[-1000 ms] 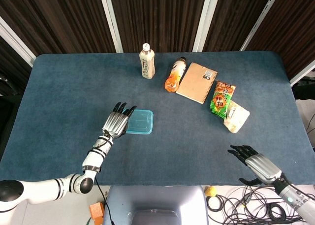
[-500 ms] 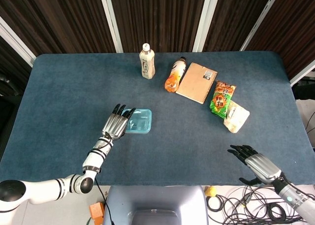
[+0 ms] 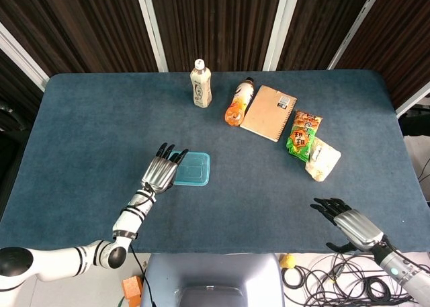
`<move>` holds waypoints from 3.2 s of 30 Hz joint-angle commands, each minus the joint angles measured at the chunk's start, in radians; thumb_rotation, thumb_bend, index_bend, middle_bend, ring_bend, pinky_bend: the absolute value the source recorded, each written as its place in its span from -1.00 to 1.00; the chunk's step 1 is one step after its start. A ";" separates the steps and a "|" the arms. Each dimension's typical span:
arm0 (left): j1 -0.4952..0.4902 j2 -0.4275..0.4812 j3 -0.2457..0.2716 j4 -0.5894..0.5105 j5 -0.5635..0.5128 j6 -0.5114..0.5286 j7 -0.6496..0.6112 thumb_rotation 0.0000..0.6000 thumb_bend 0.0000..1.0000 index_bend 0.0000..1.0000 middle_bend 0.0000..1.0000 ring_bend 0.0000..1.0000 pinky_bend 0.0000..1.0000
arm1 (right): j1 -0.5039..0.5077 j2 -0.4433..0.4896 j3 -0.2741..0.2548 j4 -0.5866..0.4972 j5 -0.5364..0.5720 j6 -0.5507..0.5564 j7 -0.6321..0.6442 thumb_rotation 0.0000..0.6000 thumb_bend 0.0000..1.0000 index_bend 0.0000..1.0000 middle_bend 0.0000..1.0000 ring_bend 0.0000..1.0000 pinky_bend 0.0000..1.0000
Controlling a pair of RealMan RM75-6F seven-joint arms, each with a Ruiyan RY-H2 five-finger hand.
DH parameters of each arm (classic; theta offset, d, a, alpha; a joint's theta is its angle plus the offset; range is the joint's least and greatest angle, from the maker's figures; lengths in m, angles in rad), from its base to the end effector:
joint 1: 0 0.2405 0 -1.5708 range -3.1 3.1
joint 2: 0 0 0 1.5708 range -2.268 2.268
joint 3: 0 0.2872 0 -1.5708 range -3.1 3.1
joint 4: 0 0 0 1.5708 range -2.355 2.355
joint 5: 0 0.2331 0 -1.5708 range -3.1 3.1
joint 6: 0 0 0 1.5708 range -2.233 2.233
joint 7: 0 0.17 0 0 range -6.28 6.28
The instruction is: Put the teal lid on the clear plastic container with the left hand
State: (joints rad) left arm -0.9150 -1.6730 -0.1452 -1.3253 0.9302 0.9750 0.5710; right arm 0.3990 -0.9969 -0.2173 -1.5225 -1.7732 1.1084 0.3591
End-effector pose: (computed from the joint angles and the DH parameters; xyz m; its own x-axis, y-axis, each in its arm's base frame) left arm -0.1321 0.4255 -0.0826 0.6229 0.1772 0.7620 0.7521 -0.4038 -0.5209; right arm -0.3471 -0.2317 0.1067 0.4465 -0.5189 0.7290 -0.8891 -0.3488 0.2963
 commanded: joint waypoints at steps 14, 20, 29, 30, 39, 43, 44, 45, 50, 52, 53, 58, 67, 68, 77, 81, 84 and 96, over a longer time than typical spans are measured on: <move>0.112 0.129 0.059 -0.237 0.120 0.106 -0.019 1.00 0.39 -1.00 -0.49 -1.00 -1.00 | 0.006 -0.007 -0.001 -0.024 -0.003 -0.016 -0.033 1.00 -0.60 -1.00 -1.00 -1.00 -1.00; 0.124 0.121 0.072 -0.246 0.123 0.107 0.009 1.00 0.39 -1.00 -0.48 -0.99 -1.00 | 0.006 -0.009 -0.001 -0.037 0.003 -0.025 -0.053 1.00 -0.60 -1.00 -1.00 -1.00 -1.00; 0.141 0.117 0.082 -0.246 0.126 0.097 0.019 1.00 0.38 -1.00 -0.46 -0.98 -1.00 | 0.005 -0.012 0.000 -0.044 0.008 -0.029 -0.067 1.00 -0.59 -1.00 -1.00 -1.00 -1.00; 0.142 0.114 0.080 -0.242 0.126 0.095 0.017 1.00 0.38 -1.00 -0.46 -0.98 -1.00 | 0.005 -0.013 0.000 -0.044 0.010 -0.031 -0.068 1.00 -0.60 -1.00 -1.00 -1.00 -1.00; 0.142 0.094 0.075 -0.221 0.126 0.074 0.022 1.00 0.37 -1.00 -0.46 -0.97 -1.00 | 0.008 -0.016 0.002 -0.042 0.017 -0.042 -0.072 1.00 -0.60 -1.00 -1.00 -1.00 -1.00; 0.143 0.090 0.075 -0.221 0.119 0.065 0.029 1.00 0.37 -1.00 -0.43 -0.95 -1.00 | 0.010 -0.017 0.003 -0.040 0.020 -0.044 -0.070 1.00 -0.60 -1.00 -1.00 -1.00 -1.00; 0.142 0.087 0.074 -0.220 0.117 0.062 0.031 1.00 0.37 -1.00 -0.43 -0.95 -1.00 | 0.010 -0.018 0.003 -0.040 0.020 -0.046 -0.070 1.00 -0.60 -1.00 -1.00 -1.00 -1.00; 0.142 0.084 0.073 -0.217 0.116 0.060 0.033 1.00 0.37 -1.00 -0.43 -0.94 -1.00 | 0.011 -0.018 0.002 -0.040 0.020 -0.048 -0.070 1.00 -0.60 -1.00 -1.00 -1.00 -1.00; 0.140 0.070 0.076 -0.208 0.110 0.047 0.043 1.00 0.37 -1.00 -0.42 -0.94 -1.00 | 0.010 -0.016 0.002 -0.041 0.020 -0.045 -0.069 1.00 -0.60 -1.00 -1.00 -1.00 -1.00; 0.140 0.066 0.077 -0.206 0.107 0.044 0.047 1.00 0.37 -1.00 -0.42 -0.94 -1.00 | 0.010 -0.015 0.002 -0.041 0.020 -0.044 -0.067 1.00 -0.60 -1.00 -1.00 -1.00 -1.00; 0.139 0.064 0.078 -0.204 0.105 0.042 0.053 1.00 0.37 -1.00 -0.41 -0.94 -1.00 | 0.011 -0.015 0.001 -0.040 0.019 -0.044 -0.066 1.00 -0.60 -1.00 -1.00 -1.00 -1.00; 0.139 0.058 0.081 -0.198 0.091 0.036 0.069 1.00 0.37 -1.00 -0.38 -0.90 -1.00 | 0.010 -0.014 0.000 -0.037 0.016 -0.041 -0.060 1.00 -0.60 -1.00 -1.00 -1.00 -1.00; 0.139 0.053 0.087 -0.182 0.063 0.017 0.088 1.00 0.38 -1.00 -0.33 -0.87 -1.00 | 0.011 -0.015 -0.002 -0.036 0.013 -0.042 -0.059 1.00 -0.60 -1.00 -1.00 -1.00 -1.00; 0.139 0.054 0.087 -0.181 0.061 0.016 0.088 1.00 0.38 -1.00 -0.33 -0.87 -1.00 | 0.012 -0.015 -0.002 -0.036 0.013 -0.042 -0.060 1.00 -0.60 -1.00 -1.00 -1.00 -1.00; 0.168 0.104 0.044 -0.268 0.207 0.152 0.017 1.00 0.03 -1.00 -0.87 -1.00 -1.00 | 0.007 -0.013 0.002 -0.038 0.021 -0.035 -0.068 1.00 -0.60 -1.00 -1.00 -1.00 -1.00; 0.219 0.185 0.049 -0.370 0.312 0.250 -0.052 1.00 -0.19 -1.00 -1.00 -1.00 -1.00 | -0.019 -0.014 0.014 -0.044 0.037 0.003 -0.117 1.00 -0.60 -1.00 -1.00 -1.00 -1.00; 0.287 0.280 0.103 -0.453 0.392 0.318 -0.108 1.00 -0.22 -1.00 -1.00 -1.00 -1.00 | -0.065 -0.013 0.028 -0.060 0.053 0.071 -0.197 1.00 -0.60 -1.00 -1.00 -1.00 -1.00; 0.678 0.466 0.414 -0.193 0.665 0.629 -0.609 1.00 -0.26 -1.00 -1.00 -1.00 -1.00 | -0.308 -0.066 0.064 -0.019 0.119 0.399 -0.366 1.00 -0.60 -1.00 -1.00 -1.00 -1.00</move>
State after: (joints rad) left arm -0.3591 -1.2336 0.1852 -1.6601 1.5194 1.4968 0.0992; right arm 0.1159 -1.0439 -0.1627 -1.5577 -1.6672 1.4829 0.0134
